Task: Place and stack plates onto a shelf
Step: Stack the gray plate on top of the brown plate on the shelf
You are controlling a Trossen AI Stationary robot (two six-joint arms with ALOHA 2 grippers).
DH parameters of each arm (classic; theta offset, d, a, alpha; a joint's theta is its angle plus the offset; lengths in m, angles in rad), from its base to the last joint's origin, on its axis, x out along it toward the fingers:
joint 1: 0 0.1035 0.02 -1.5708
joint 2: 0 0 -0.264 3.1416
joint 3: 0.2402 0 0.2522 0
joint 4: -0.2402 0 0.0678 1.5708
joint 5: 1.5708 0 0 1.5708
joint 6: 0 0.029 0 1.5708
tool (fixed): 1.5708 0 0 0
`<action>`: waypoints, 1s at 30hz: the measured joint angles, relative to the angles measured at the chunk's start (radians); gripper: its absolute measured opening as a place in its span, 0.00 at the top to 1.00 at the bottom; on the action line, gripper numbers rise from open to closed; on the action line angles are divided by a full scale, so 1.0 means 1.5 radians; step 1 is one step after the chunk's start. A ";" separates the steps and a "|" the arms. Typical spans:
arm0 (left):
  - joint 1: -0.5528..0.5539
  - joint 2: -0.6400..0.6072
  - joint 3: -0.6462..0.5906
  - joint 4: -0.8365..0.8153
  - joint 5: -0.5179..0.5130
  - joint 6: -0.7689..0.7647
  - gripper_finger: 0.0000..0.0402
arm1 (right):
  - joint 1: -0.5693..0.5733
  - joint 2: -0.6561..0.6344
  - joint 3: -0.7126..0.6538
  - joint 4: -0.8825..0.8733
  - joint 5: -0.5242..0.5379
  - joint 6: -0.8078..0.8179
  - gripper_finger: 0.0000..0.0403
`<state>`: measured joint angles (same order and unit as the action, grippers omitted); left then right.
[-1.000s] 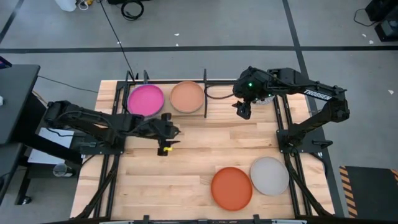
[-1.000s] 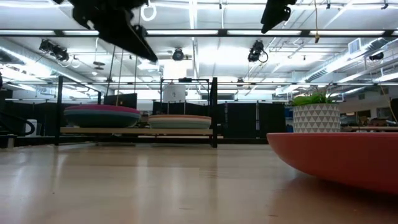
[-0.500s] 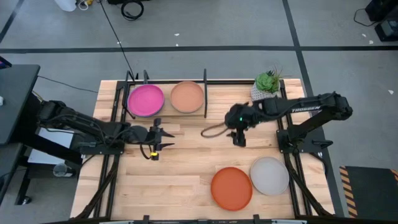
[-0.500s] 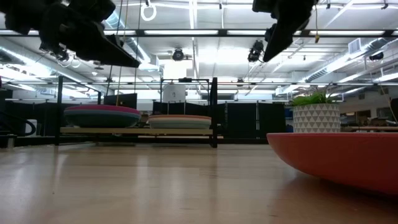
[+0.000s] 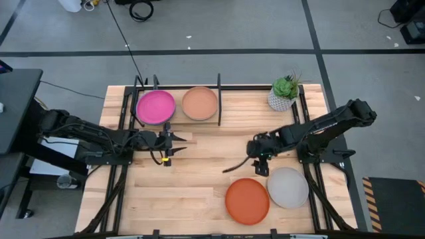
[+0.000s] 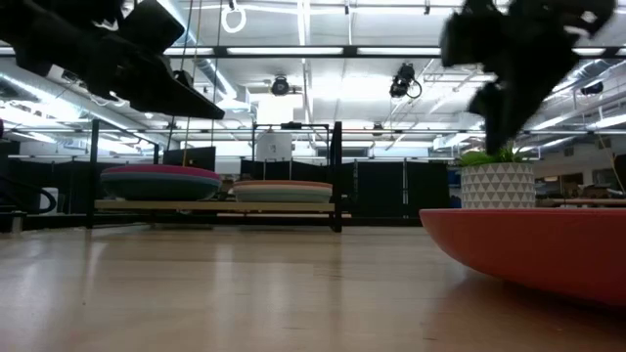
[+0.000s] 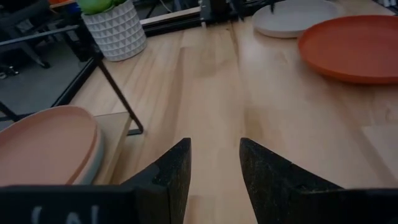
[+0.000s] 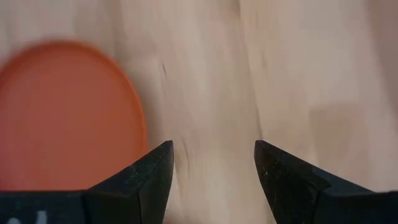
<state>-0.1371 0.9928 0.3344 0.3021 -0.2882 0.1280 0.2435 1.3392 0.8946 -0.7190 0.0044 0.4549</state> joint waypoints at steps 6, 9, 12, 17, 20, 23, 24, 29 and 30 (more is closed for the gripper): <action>0.028 0.000 0.000 0.004 0.000 0.000 0.64 | 0.051 0.000 -0.109 -0.001 -0.026 0.052 0.43; 0.039 0.000 0.000 0.028 0.000 0.027 0.64 | 0.065 0.000 -0.155 -0.004 -0.058 0.077 0.45; 0.040 0.000 0.000 0.058 0.003 0.070 0.64 | 0.075 -0.001 -0.175 -0.009 -0.073 0.089 0.49; 0.039 0.000 0.000 0.102 0.053 0.136 0.64 | 0.092 0.000 -0.184 -0.038 -0.072 0.088 0.58; 0.039 0.000 0.000 0.110 0.058 0.150 0.64 | 0.099 0.000 -0.182 -0.054 -0.080 0.085 0.63; 0.040 0.000 0.000 0.113 0.058 0.151 0.64 | 0.097 0.000 -0.182 -0.071 -0.084 0.097 0.67; 0.040 0.000 0.000 0.113 0.058 0.151 0.64 | 0.096 0.000 -0.182 -0.070 -0.085 0.102 0.68; 0.040 0.000 0.000 0.112 0.058 0.152 0.64 | 0.094 0.000 -0.168 -0.085 -0.126 0.109 0.69; 0.040 0.000 0.000 0.113 0.058 0.152 0.64 | 0.094 0.000 -0.160 -0.091 -0.126 0.109 0.69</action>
<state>-0.0776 0.9932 0.3347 0.4710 -0.2012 0.3553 0.3851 1.3396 0.6552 -0.8557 -0.1842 0.6178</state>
